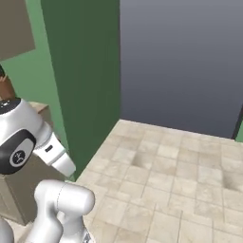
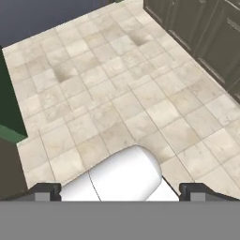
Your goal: Open the cabinet directly in front. Then move the beer and the mug to the dining counter with the jar on it.
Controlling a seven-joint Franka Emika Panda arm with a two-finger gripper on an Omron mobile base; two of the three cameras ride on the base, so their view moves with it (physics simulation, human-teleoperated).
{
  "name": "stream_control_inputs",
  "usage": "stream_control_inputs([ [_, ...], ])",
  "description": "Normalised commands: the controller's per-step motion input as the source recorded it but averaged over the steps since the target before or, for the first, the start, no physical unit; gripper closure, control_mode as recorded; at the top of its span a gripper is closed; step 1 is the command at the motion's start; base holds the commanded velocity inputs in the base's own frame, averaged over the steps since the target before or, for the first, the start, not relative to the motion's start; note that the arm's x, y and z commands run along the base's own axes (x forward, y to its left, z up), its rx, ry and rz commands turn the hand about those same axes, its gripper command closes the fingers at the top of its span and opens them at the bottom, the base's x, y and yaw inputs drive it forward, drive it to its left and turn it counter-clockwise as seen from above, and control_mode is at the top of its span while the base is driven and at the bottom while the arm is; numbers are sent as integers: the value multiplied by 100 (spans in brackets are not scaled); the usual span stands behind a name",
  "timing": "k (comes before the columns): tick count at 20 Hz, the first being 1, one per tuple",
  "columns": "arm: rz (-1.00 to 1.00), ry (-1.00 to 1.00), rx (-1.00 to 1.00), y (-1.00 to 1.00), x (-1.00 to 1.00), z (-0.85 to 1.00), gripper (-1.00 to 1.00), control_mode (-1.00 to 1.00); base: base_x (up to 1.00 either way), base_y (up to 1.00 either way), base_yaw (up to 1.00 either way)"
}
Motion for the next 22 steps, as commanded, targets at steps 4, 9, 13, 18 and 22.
stream_control_inputs([
  [4,0,0,0,0,0,0,-100,100,74,-7,-36],
  [9,0,0,0,0,0,0,-100,100,67,-5,-40],
  [13,0,0,0,0,0,0,-100,100,62,-3,-42],
  [18,0,0,0,0,0,0,-100,100,67,-1,-41],
  [22,0,0,0,0,0,0,-100,100,79,0,-38],
])
